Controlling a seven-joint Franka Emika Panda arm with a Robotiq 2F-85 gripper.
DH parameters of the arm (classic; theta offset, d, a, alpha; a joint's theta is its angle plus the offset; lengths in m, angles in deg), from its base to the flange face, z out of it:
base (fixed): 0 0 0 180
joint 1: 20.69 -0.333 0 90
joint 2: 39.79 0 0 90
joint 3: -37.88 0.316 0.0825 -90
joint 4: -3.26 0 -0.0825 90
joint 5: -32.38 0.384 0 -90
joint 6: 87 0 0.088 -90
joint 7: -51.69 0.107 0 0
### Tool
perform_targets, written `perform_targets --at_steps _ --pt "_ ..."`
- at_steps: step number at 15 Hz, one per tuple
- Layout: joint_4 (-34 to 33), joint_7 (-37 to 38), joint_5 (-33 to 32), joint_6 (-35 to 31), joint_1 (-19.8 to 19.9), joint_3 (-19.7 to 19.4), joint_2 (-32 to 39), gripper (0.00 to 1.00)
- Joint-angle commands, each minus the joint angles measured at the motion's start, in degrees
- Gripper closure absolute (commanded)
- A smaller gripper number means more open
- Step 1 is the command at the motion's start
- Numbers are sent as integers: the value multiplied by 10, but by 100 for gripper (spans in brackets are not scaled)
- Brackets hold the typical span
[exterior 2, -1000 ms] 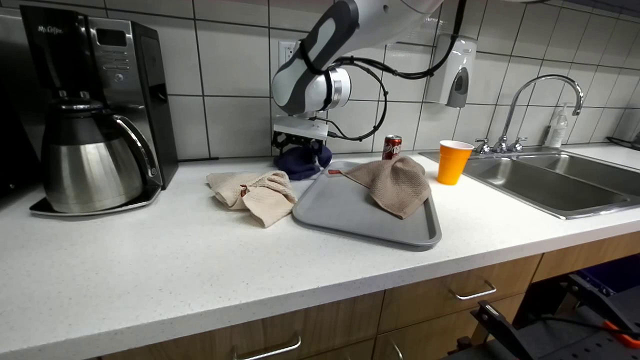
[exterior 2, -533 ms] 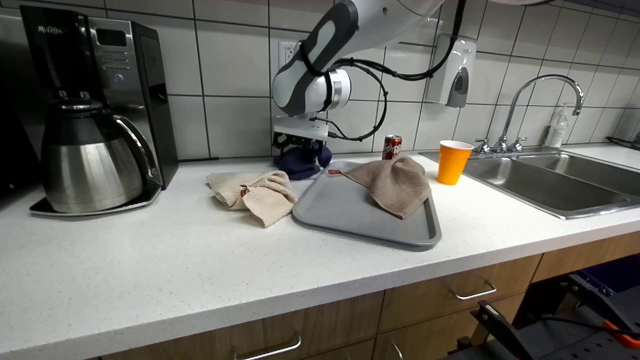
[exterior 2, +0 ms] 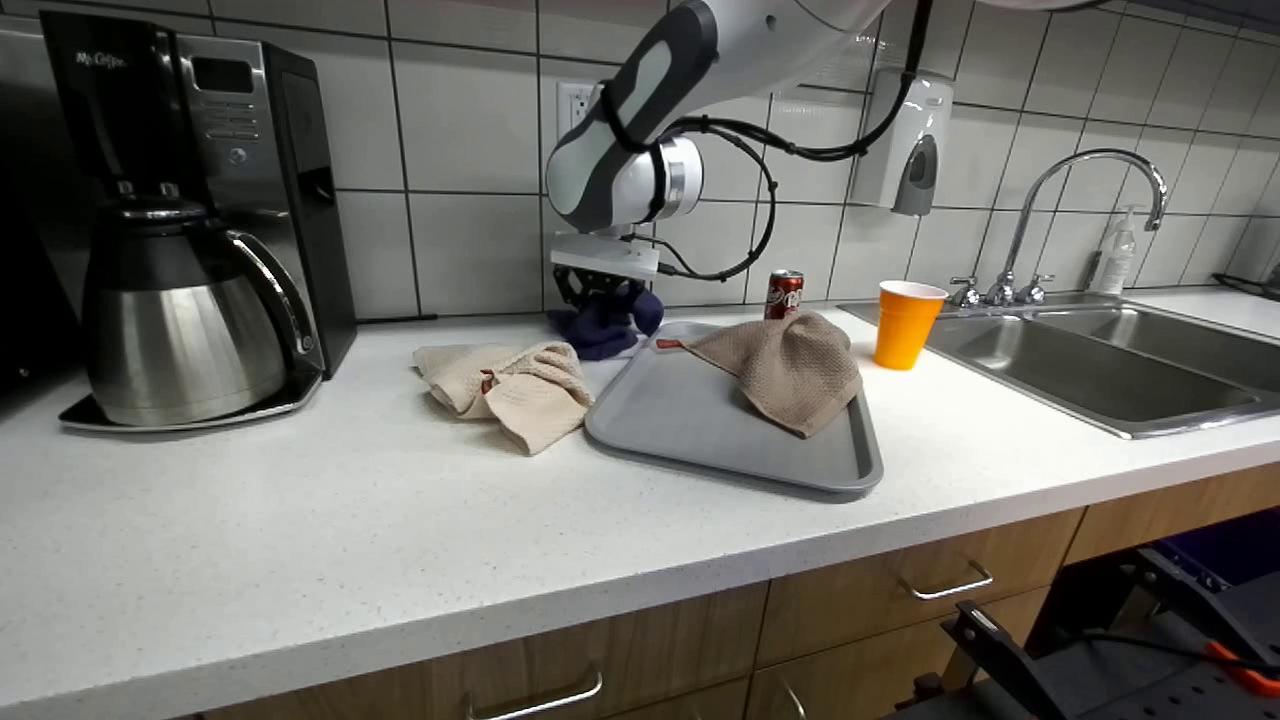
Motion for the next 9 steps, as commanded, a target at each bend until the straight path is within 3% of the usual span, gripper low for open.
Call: perform_targets --at_steps 1,3,9 --pt "-21 -7 -8 18 -3 -6 7 95" --pt "-20 -7 -8 17 -3 -7 7 100" --pt "8 -5 -19 4 -9 -19 -14 98"
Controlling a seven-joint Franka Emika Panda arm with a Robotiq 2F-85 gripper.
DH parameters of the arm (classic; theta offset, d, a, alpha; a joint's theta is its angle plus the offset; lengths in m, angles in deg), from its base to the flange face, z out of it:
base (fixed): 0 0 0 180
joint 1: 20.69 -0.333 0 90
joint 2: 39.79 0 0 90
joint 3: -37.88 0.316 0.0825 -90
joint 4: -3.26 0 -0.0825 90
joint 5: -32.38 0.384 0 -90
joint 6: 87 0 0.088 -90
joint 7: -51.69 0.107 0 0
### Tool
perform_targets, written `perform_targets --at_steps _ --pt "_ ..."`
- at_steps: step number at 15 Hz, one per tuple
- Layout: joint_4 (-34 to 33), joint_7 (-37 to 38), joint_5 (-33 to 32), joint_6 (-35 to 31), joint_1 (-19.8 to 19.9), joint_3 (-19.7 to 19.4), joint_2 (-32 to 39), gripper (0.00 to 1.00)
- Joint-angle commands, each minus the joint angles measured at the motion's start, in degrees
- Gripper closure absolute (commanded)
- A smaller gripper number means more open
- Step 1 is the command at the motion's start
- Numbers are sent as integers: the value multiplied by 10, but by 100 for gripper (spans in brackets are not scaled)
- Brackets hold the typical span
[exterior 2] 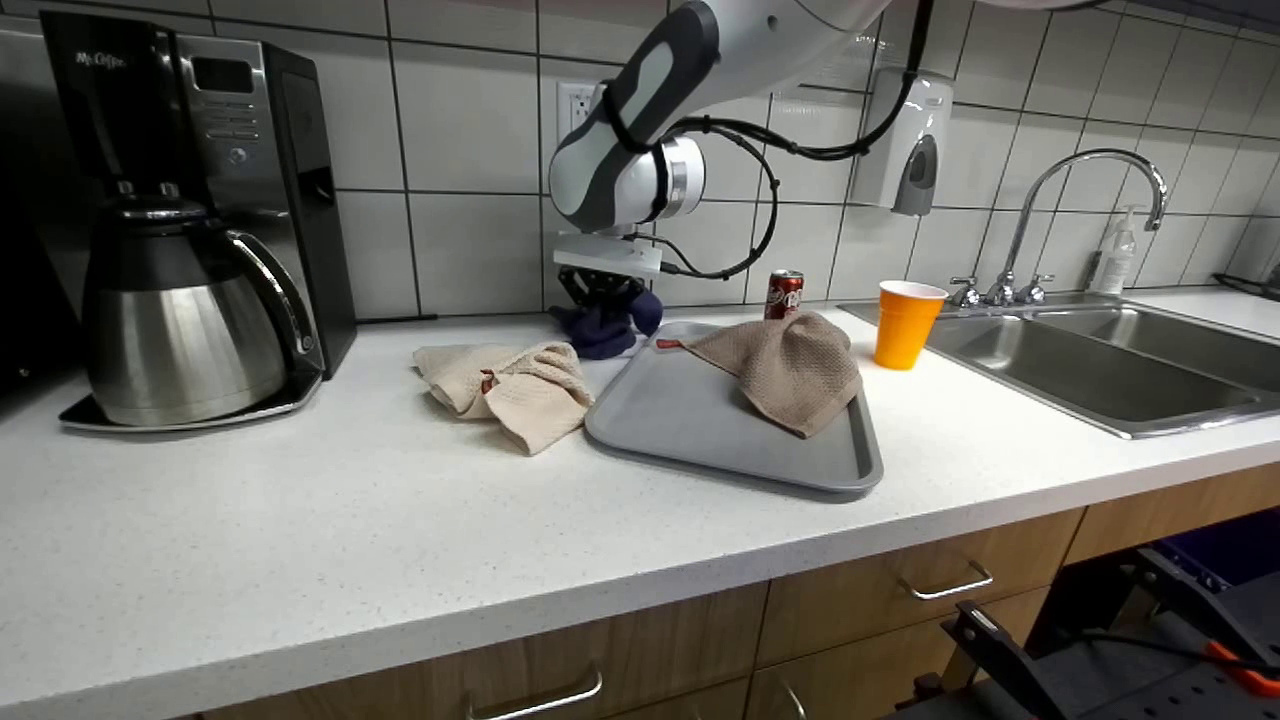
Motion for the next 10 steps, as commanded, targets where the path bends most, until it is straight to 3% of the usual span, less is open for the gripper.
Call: perform_targets --at_steps 1,10 --pt "18 -3 -22 -2 -11 -19 -20 98" --pt "94 5 -44 -59 -31 -33 -76 98"
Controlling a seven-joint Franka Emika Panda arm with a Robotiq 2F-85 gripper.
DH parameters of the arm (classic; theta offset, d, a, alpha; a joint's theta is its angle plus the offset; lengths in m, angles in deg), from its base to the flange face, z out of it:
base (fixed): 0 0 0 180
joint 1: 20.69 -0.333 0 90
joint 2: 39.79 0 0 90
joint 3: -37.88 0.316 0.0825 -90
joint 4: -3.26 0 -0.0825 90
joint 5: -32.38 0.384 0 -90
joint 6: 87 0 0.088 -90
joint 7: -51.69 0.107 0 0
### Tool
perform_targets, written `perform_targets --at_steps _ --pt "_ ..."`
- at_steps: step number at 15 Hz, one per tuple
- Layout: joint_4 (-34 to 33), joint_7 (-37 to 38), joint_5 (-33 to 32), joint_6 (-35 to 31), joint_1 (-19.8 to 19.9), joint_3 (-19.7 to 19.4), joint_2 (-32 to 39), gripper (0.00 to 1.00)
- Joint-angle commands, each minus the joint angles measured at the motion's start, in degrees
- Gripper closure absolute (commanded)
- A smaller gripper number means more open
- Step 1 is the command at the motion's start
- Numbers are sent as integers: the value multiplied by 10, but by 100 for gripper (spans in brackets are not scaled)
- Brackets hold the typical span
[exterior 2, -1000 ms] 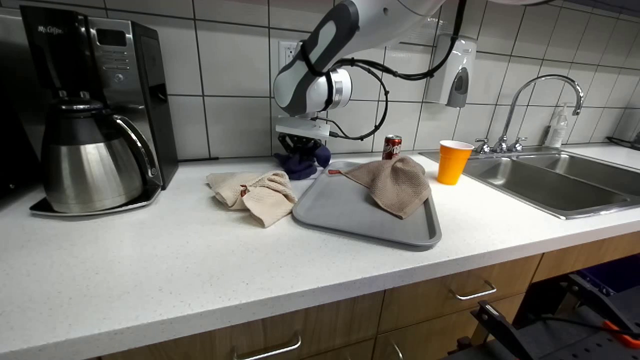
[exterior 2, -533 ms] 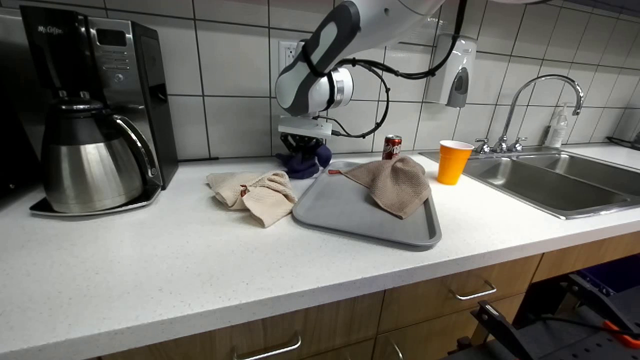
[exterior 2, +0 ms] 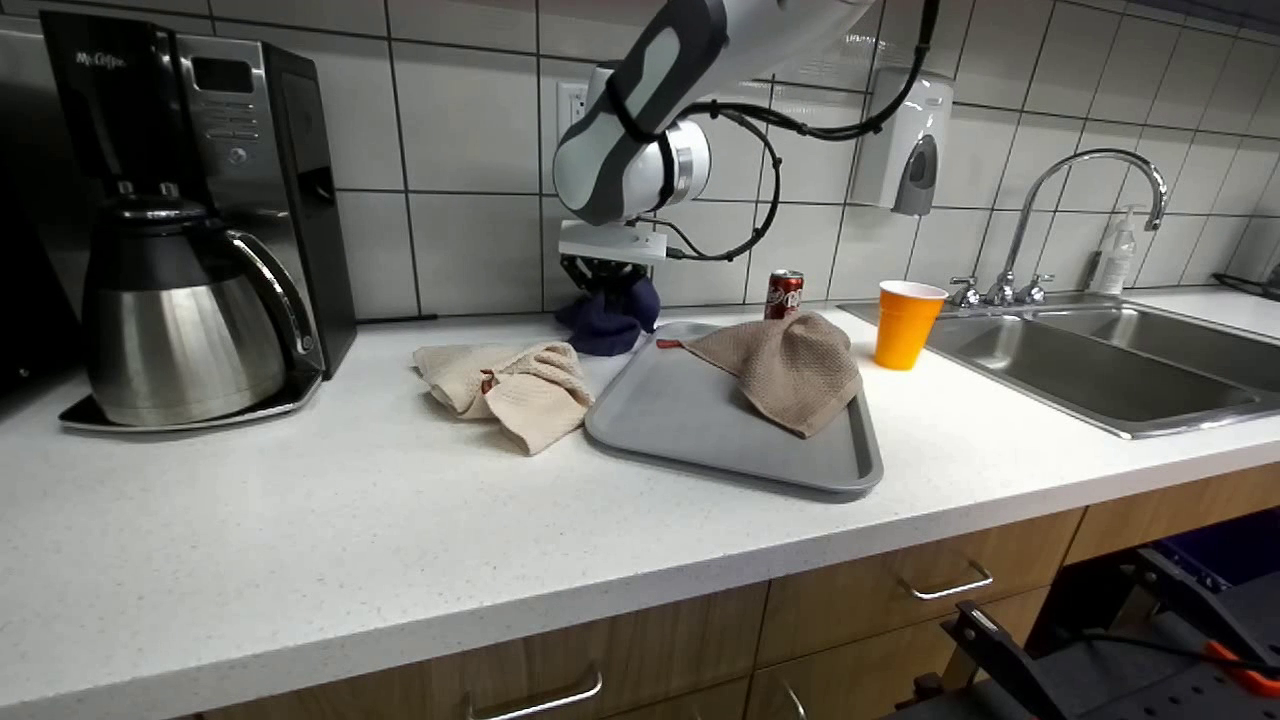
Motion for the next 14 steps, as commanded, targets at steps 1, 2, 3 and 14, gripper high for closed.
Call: perform_targets --at_steps 1,2,3,14 --pt "74 6 -12 -35 -18 -14 -53 98" --pt "87 7 -12 -44 -21 -16 -62 98" --pt "98 9 -13 -50 -25 -20 -69 98" --pt "255 22 -25 -138 -67 -83 -164 98"
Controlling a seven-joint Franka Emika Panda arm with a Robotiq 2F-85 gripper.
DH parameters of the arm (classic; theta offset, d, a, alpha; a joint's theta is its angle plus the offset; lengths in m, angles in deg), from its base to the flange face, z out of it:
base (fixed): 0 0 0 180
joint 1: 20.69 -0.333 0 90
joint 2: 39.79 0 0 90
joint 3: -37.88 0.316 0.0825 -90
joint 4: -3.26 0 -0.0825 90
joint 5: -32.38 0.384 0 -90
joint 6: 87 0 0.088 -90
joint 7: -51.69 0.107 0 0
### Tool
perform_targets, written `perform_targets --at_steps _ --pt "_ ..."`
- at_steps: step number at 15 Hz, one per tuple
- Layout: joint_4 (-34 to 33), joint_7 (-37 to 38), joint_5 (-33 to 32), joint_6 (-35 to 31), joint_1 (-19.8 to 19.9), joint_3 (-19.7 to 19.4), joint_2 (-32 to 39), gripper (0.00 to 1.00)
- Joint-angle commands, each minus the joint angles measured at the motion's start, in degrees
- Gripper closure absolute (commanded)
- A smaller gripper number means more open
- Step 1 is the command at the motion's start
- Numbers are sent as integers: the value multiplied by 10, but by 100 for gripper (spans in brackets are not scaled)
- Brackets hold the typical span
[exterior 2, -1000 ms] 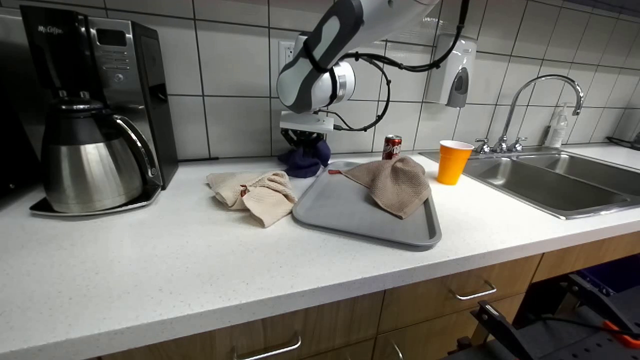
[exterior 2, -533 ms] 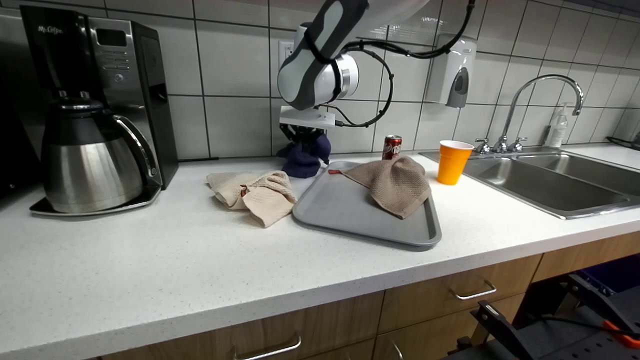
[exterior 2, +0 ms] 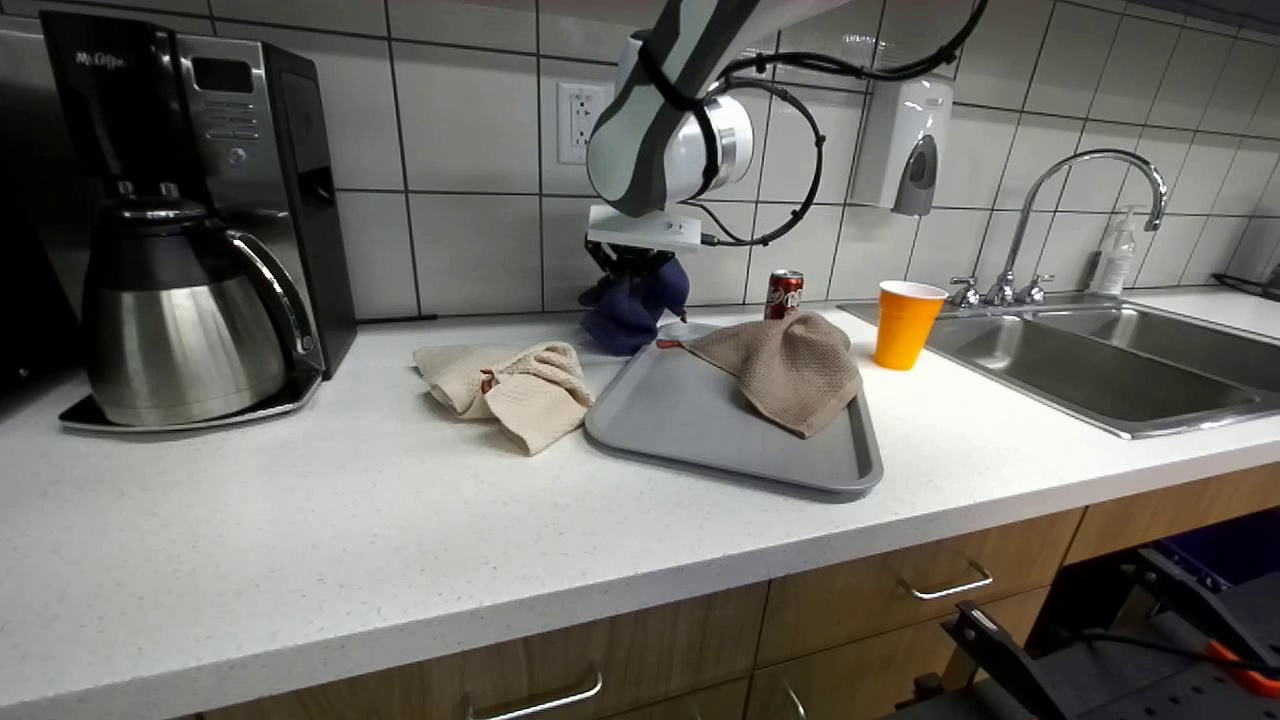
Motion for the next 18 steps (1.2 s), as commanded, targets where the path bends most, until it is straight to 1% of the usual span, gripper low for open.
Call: perform_targets --at_steps 1,5,8,13,18 --pt "92 21 -20 -41 -27 -32 -65 98" --pt "150 30 -26 -75 -60 -67 -102 98" --pt "193 44 -36 -96 -98 -102 -126 98" --pt "261 78 -55 -119 -179 -177 -160 98" --pt "319 103 -55 -140 -277 -269 -180 98"
